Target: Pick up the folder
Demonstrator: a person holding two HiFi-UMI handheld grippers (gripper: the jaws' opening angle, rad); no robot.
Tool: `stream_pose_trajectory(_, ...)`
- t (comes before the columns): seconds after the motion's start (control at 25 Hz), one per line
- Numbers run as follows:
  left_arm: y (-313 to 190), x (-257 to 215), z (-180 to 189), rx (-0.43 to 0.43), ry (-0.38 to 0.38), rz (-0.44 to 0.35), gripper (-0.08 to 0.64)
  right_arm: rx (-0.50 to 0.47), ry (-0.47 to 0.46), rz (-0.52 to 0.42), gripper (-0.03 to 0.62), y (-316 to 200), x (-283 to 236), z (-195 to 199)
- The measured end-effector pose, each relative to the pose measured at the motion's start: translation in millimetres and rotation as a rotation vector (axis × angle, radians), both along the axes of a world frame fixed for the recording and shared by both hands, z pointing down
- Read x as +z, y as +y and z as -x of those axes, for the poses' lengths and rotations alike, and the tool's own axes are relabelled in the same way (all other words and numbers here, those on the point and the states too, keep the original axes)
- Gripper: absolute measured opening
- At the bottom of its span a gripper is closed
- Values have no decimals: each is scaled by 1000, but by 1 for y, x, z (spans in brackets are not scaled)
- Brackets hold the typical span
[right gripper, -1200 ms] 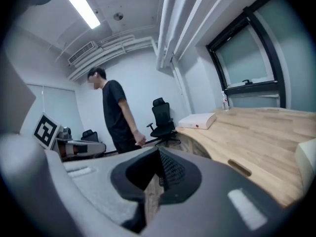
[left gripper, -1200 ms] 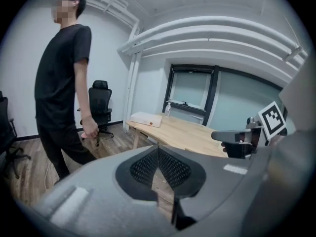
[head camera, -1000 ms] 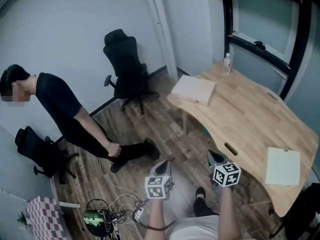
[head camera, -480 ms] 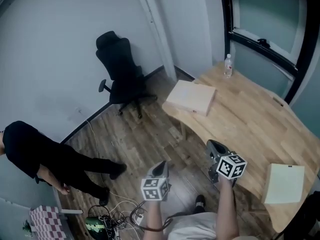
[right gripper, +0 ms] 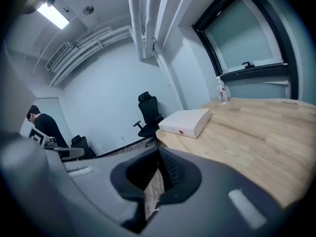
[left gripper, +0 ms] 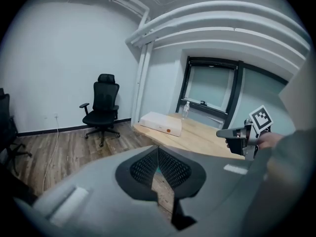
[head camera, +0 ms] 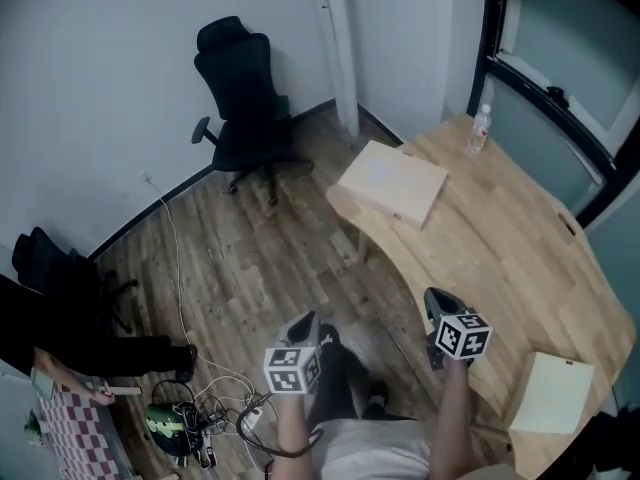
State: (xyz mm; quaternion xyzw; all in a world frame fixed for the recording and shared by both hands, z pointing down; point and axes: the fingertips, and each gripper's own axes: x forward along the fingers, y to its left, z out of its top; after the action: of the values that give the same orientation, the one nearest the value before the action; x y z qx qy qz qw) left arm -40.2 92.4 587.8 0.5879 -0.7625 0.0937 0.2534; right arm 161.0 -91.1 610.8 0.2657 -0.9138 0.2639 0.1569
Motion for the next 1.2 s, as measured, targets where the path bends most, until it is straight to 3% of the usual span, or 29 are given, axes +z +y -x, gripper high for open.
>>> stream_pose_trajectory(0.36,-106,-3,77,64,37,-53,9,117,32,4,2,-91,1,40)
stream_pose_trajectory(0.56,-170,-10,147,7,90,-108,9,202,5,27,2,-134,-7,66)
stream_pose_trajectory(0.64,-196,-8,167,25,111,-107,9,243,19,22,2,-151,-7,70)
stream_pose_trajectory(0.84,-255,2,199,117,133,-117,9,358,43,-22,2,-195,-8,83)
stream_pose_trajectory(1.04,-297,19,234,145,174,-111,9,392,55,-20,2,-210,7,118)
stream_pose_trajectory(1.2,-311,30,234,202,179,-88,9,426,85,-9,2,-217,14,128)
